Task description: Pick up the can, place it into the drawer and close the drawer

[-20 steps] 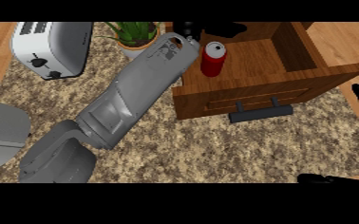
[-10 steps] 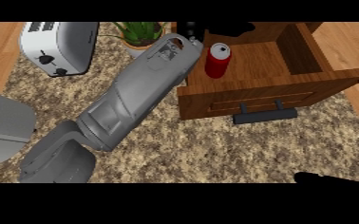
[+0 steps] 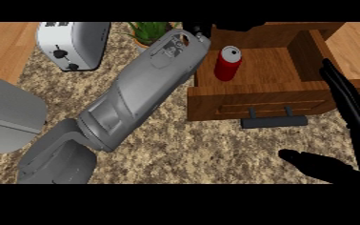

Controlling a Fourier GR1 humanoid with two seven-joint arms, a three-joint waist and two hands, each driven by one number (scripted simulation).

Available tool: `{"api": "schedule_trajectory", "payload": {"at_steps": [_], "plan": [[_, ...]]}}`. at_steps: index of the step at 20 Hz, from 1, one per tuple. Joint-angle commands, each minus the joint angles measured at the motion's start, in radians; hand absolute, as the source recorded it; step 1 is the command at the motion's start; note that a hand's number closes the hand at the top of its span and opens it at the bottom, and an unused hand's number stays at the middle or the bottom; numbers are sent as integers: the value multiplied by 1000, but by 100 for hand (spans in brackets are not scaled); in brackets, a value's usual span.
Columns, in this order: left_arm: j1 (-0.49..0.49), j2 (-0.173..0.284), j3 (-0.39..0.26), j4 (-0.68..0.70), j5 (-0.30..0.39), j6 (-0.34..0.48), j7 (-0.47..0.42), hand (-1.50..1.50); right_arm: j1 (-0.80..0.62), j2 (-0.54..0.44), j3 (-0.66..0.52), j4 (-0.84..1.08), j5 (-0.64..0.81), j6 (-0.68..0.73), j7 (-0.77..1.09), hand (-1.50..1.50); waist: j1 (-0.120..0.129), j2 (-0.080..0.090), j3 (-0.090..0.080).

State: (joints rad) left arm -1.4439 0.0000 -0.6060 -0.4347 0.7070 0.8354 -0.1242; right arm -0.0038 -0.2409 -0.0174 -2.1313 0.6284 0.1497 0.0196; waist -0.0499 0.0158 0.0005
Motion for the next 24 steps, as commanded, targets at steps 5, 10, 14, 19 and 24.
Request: {"api": "schedule_trajectory", "payload": {"at_steps": [5, 10, 14, 19, 24], "plan": [[-24, 0, 4, -30, -13, 11, 65, -150, -67, -23, 108, 262, 305, -114, -55, -150, 52, -12, 0], [44, 64, 20, -81, -54, -18, 65, -150, -118, 46, 164, 377, 434, -188, 8, -150, 61, -17, -1], [109, 144, 0, -186, -80, -30, 120, -150, -186, 72, 95, 577, 428, -326, -63, -150, 80, -19, 0], [152, 208, -23, -333, -122, -13, 220, -150, -273, 68, 31, 773, 408, -403, -123, -150, 85, -20, 0], [160, 303, -33, -425, -141, -26, 300, -150, -330, 108, 37, 952, 498, -522, -121, -150, 100, -17, 1]]}}
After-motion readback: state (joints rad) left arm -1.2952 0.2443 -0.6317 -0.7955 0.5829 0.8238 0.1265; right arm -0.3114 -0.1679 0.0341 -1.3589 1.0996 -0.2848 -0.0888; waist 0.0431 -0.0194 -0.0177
